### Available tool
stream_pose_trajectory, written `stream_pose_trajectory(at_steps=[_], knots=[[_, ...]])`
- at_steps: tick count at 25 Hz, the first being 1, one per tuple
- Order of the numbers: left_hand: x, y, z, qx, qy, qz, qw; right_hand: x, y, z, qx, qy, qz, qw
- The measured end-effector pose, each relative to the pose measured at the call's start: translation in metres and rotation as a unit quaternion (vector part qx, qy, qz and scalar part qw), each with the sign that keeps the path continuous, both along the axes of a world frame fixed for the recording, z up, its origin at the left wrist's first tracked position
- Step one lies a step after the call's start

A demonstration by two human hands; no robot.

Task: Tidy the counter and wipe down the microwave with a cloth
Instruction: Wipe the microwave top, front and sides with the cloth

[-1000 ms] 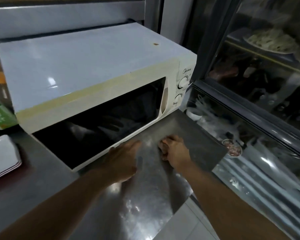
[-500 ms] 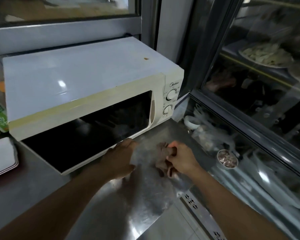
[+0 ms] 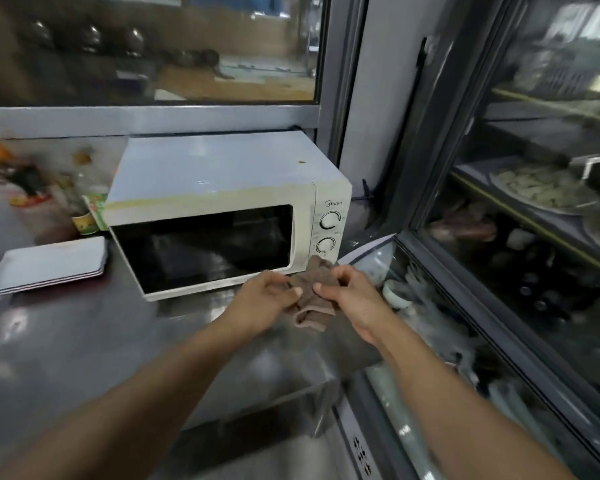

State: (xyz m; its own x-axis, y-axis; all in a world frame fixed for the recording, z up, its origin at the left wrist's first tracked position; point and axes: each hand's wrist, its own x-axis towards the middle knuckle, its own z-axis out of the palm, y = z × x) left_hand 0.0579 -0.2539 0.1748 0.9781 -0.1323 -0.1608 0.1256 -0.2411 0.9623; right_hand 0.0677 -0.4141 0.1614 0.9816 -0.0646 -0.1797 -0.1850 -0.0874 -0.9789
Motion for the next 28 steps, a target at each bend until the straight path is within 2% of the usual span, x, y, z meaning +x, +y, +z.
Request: stream_pose_trajectory(at_steps=[3,8,14,18,21,23,25,28], knots=[[-0.021,0.001,0.018,0.096,-0.057,0.046,0.993,-0.019,0.01,0.016,0.011,-0.014,0.041,0.999],[-0.046,0.027,0.05,0.213,-0.145,0.098,0.961,-0.048,0.028,0.038,0.006,-0.029,0.089,0.996],[-0.082,0.062,0.088,0.205,-0.164,0.06,0.963,-0.08,0.04,0.049,-0.09,-0.042,0.116,0.988],[-0.117,0.083,0.109,0.117,-0.135,-0.026,0.984,-0.101,0.058,0.057,-0.039,-0.045,0.211,0.976],[-0.145,0.104,0.119,0.077,-0.128,-0.056,0.987,-0.124,0.068,0.059,0.015,-0.024,0.285,0.958],[-0.157,0.117,0.118,0.084,-0.124,-0.041,0.988,-0.139,0.071,0.057,0.002,-0.014,0.283,0.959],[-0.163,0.126,0.105,0.121,-0.124,0.016,0.985,-0.152,0.072,0.051,-0.009,-0.01,0.253,0.967],[-0.167,0.125,0.074,0.141,-0.093,0.116,0.979,-0.172,0.067,0.037,0.047,0.024,0.186,0.981]])
